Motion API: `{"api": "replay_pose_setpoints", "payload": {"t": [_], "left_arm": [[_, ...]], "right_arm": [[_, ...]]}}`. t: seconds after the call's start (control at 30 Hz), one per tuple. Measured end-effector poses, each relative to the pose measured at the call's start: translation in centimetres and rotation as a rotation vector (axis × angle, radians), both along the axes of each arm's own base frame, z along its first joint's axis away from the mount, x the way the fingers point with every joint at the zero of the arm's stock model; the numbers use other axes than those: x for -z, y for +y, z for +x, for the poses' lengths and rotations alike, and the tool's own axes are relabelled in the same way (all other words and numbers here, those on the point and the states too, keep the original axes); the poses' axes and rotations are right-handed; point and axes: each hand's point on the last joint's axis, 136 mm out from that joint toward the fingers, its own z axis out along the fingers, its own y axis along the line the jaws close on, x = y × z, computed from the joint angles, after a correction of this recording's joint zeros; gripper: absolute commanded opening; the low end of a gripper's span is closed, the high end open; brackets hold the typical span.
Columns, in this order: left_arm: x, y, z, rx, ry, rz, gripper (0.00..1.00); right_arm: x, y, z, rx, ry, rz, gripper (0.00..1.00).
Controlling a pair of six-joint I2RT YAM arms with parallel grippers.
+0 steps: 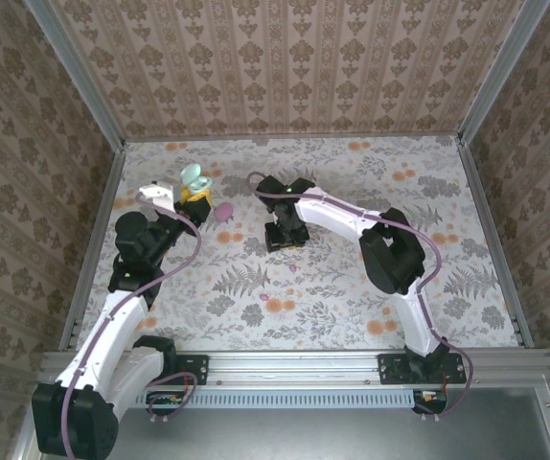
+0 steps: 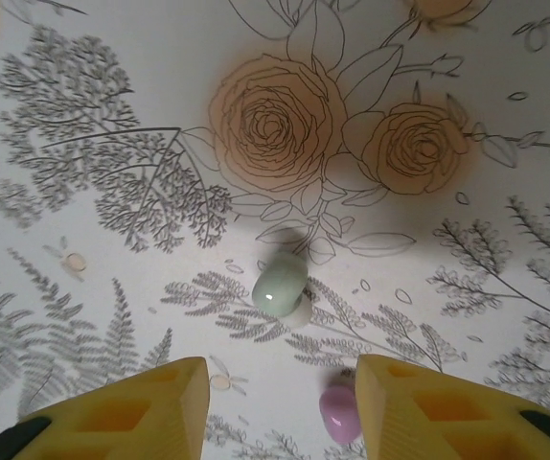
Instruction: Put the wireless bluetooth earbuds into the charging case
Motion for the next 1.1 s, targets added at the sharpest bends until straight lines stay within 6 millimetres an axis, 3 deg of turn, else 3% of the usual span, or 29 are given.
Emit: {"api": "replay_pose_setpoints", "payload": {"t": [0.17,0.57,1.1], "left_arm": [[0.0,0.0,-0.1,0.000,-0.001,0.000,0.31],[0.2,0.0,-0.1,0.000,0.003,0.001,0.31],[0.2,0.0,-0.1,0.001,0.003,0.001,0.31]], "right_arm": [[1.6,0.1,-0.4,0.003,0.035,-0.029,0.43],[2.2,0.8,0.6,-0.002,0.020,-0.047,0.33],[3.3,0.6,0.6,-0.033,0.034,-0.076,0.29]]}}
